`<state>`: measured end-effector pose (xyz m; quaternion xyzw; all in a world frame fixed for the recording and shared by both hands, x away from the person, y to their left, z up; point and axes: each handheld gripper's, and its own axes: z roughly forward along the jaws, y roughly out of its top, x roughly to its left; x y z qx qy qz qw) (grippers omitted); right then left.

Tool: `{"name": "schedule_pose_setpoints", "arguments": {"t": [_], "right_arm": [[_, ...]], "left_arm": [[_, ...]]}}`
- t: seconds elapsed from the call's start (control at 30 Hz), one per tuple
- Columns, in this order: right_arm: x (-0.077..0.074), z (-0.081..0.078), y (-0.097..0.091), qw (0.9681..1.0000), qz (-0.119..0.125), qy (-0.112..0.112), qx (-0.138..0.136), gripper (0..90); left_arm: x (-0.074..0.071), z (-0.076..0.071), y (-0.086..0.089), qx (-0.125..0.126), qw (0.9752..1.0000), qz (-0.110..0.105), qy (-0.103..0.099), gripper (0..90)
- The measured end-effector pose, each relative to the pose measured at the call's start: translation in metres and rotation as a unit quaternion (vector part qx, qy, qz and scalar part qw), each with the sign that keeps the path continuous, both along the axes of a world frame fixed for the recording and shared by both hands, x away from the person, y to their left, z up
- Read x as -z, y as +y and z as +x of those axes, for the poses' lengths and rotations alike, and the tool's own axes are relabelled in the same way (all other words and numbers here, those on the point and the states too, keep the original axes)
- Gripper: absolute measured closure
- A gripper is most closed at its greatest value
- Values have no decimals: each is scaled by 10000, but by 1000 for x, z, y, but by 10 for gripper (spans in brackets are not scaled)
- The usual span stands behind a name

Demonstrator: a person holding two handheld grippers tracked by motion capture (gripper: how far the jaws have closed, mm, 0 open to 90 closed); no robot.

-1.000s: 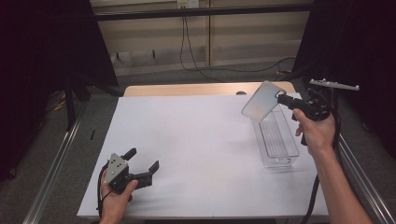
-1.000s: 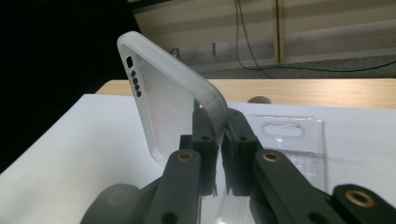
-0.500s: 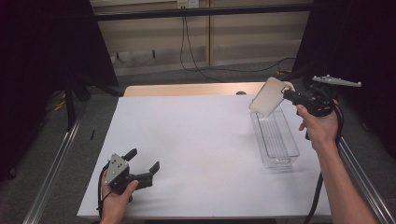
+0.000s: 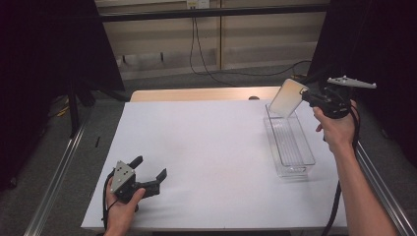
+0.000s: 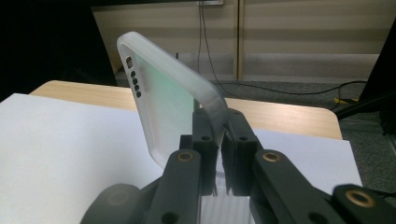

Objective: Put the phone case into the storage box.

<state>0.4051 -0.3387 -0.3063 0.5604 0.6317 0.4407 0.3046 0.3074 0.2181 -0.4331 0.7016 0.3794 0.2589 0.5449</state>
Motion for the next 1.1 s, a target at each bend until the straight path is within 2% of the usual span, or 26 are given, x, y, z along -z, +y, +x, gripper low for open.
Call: {"name": "schedule_pose_setpoints", "arguments": {"t": [0.17,0.8,1.0,1.1], "right_arm": [[5,5,-4,10000,-20,73,62,845],[21,31,-9,9991,-131,401,68,845],[24,36,-10,9989,-182,427,-46,844],[28,39,-10,9986,-288,445,-88,844]], "left_arm": [[0,0,2,-70,10000,-27,9,38],[1,0,2,-36,10000,2,12,37],[0,1,3,-54,10000,-2,3,37],[1,1,3,-58,10000,11,12,37]]}}
